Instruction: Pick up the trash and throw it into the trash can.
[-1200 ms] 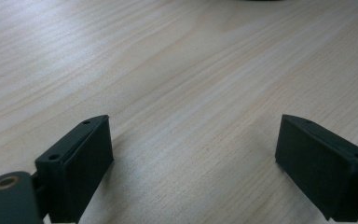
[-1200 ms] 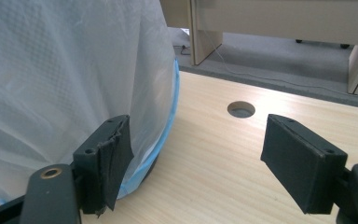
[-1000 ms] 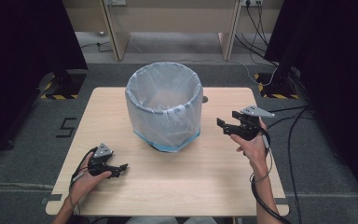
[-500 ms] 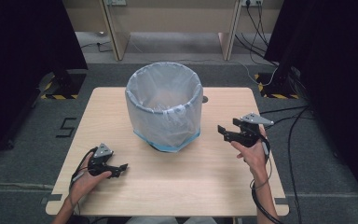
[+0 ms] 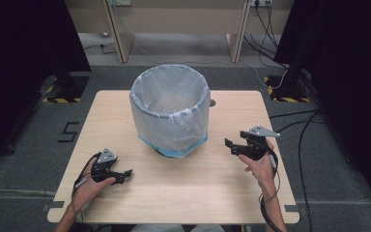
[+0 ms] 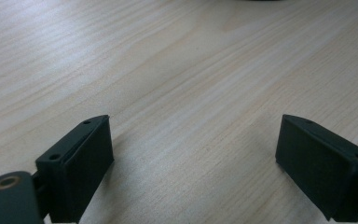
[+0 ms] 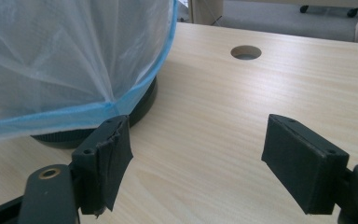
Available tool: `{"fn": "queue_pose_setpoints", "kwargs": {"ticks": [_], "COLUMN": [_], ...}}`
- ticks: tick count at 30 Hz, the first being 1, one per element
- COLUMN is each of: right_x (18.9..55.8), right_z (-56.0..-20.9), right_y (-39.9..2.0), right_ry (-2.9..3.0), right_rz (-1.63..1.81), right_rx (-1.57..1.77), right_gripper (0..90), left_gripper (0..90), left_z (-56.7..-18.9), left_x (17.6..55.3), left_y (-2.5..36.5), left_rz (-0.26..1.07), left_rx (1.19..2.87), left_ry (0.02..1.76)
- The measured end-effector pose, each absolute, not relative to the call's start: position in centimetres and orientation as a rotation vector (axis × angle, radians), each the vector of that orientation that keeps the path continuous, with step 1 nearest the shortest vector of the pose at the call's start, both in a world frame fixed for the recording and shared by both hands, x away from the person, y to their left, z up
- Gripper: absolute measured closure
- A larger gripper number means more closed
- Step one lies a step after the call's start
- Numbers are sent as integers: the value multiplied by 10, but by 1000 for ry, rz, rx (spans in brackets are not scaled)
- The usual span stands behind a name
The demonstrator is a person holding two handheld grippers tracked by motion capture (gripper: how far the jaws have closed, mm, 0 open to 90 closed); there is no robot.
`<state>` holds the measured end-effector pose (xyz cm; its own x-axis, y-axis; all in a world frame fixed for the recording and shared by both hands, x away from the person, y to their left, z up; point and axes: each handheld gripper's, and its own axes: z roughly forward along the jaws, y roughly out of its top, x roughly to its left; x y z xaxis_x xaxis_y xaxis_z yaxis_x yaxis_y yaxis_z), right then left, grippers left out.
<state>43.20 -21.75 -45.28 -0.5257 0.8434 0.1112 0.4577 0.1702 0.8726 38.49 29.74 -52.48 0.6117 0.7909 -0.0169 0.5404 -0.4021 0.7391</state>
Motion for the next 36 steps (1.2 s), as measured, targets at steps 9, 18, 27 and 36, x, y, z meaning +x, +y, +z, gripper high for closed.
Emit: {"fn": "queue_pose_setpoints", "kwargs": {"ticks": [9,18,27,36], "right_x": [426,419,412,407], "right_z": [-468,-479,-489,-500], "right_y": [-218,-215,-212,-215], "right_ry": [2078,2115,2144,2156], "right_rz": [1280,1235,1199,1179], "right_rx": [1246,1240,1242,1255], "right_gripper": [235,234,232,231], "left_gripper": [100,100,100,100], "left_z": [-525,-525,-525,-525], "left_x": [385,385,385,385], "left_y": [297,297,297,297], "left_rz": [440,440,440,440], "left_rx": [2106,2107,2107,2107], "left_ry": [1044,1044,1044,1044]}}
